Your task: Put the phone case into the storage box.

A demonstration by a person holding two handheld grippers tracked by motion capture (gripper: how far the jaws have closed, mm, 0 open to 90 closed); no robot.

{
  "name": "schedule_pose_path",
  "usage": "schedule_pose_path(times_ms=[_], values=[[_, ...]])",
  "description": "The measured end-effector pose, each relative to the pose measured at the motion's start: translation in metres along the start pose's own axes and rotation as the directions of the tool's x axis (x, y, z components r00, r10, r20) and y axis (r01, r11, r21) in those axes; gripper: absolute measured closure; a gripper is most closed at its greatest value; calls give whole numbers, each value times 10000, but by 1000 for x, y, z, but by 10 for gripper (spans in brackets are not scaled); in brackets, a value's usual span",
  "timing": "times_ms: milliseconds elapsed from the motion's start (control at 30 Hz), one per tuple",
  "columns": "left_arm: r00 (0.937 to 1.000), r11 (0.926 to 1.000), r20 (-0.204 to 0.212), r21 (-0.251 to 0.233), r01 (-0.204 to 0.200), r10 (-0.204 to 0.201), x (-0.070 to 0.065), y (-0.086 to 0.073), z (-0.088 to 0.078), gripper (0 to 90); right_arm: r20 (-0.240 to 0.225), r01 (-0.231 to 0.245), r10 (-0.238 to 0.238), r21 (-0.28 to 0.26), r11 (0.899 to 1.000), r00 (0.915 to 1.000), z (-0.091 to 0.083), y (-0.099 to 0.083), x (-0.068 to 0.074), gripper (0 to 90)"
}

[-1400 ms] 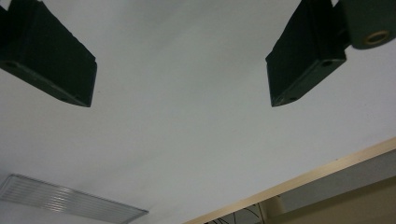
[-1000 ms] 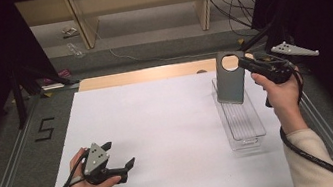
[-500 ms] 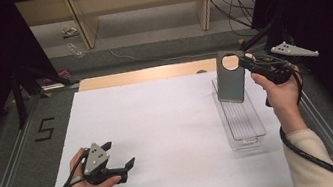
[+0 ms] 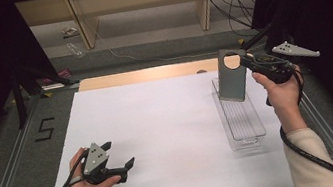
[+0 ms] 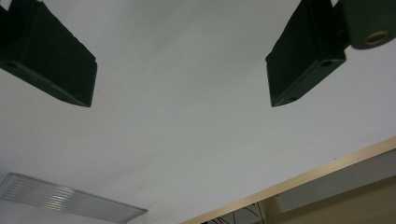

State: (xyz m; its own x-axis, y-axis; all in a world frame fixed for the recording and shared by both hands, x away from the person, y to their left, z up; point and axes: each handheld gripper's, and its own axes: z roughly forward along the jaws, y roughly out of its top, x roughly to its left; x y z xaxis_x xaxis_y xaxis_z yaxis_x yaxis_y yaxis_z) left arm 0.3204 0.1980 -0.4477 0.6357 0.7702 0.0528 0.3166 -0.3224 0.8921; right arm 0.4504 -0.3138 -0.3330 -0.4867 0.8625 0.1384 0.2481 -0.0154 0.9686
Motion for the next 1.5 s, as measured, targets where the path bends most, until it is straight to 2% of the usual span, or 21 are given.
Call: schedule_pose_path(times_ms=[1500], values=[[10000,10000,74,-22,-20,21,0,0,1,97,458,371,-361,-215,9991,9983,8,-1,-1,822]])
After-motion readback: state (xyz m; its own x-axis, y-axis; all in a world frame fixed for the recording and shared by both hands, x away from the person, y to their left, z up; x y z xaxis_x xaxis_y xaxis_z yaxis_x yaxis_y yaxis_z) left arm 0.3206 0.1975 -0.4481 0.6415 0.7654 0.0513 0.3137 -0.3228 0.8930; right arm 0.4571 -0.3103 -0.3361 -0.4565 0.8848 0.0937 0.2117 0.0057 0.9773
